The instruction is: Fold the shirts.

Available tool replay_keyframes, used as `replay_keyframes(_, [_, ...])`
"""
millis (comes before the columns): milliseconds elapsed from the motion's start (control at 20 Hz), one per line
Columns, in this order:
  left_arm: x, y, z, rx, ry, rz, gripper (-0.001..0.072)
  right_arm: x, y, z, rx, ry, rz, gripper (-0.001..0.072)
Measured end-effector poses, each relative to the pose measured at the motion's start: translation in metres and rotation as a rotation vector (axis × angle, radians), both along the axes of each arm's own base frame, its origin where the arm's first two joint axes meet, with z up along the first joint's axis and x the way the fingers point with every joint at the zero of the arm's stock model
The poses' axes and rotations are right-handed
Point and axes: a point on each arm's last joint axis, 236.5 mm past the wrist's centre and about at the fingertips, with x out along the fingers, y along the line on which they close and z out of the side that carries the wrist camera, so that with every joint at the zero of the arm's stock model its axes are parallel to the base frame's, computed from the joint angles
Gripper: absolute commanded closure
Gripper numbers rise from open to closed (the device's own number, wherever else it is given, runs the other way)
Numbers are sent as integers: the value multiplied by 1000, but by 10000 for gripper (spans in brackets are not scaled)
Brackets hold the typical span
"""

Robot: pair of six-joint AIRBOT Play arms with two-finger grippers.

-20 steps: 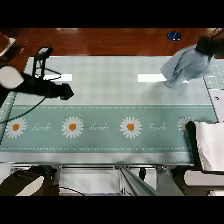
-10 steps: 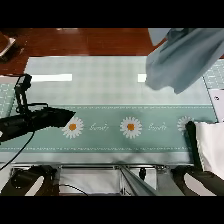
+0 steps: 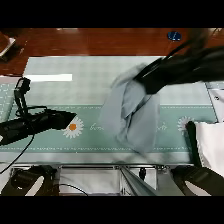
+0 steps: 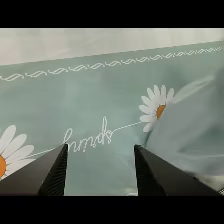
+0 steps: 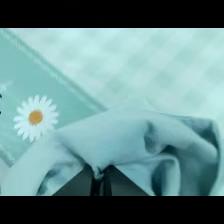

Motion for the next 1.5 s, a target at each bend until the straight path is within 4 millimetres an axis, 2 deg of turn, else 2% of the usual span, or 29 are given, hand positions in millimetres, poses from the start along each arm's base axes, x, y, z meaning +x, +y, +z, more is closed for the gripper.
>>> replay_keyframes(100, [0, 0, 0, -1, 0, 1, 201, -3, 32, -54, 5, 109, 12, 683])
replay_keyframes(200, [1, 0, 0, -2, -2, 3, 201, -9, 63, -99, 16, 209, 28, 661])
replay_keyframes(300, [3, 0, -1, -3, -4, 7, 201, -15, 92, -134, 42, 302, 31, 304])
replay_keyframes(400, [5, 0, -2, -3, 0, 11, 201, -16, 107, -154, 69, 372, 19, 305])
replay_keyframes(450, [5, 0, -4, -1, 5, 11, 201, -11, 106, -157, 78, 390, 4, 305])
replay_keyframes(550, [6, 1, -7, 9, 11, 8, 201, 6, 83, -147, 93, 404, -33, 305])
replay_keyframes(600, [6, 3, -10, 25, 13, 6, 201, 19, 58, -137, 90, 387, -70, 305])
replay_keyframes(700, [3, 9, -20, 66, 46, -2, 201, 44, -14, -116, 50, 336, -184, 306])
replay_keyframes(800, [-9, 16, -43, 110, 148, -4, 201, 51, -107, -109, -25, 299, -364, 306])
replay_keyframes(850, [-17, 20, -59, 128, 218, -6, 201, 45, -152, -113, -57, 298, -468, 306])
replay_keyframes(900, [-28, 22, -78, 144, 299, -5, 201, 31, -191, -121, -74, 320, -571, 306])
replay_keyframes(950, [-37, 24, -96, 152, 371, -2, 201, 12, -221, -133, -79, 353, -665, 306])
replay_keyframes(1000, [-48, 25, -114, 154, 443, -2, 201, -6, -238, -148, -73, 388, -734, 306])
replay_keyframes(1100, [-60, 18, -141, 123, 543, -2, 201, -40, -246, -181, -32, 478, -808, 306])
replay_keyframes(1250, [-63, 1, -163, 40, 611, -7, 201, -81, -233, -225, 25, 619, -827, 306])
replay_keyframes(1450, [-51, -20, -180, -67, 644, 4, 205, -110, -209, -251, 96, 742, -801, 306])
replay_keyframes(1500, [-50, -26, -183, -100, 658, 2, 330, -117, -206, -257, 97, 764, -796, 306])
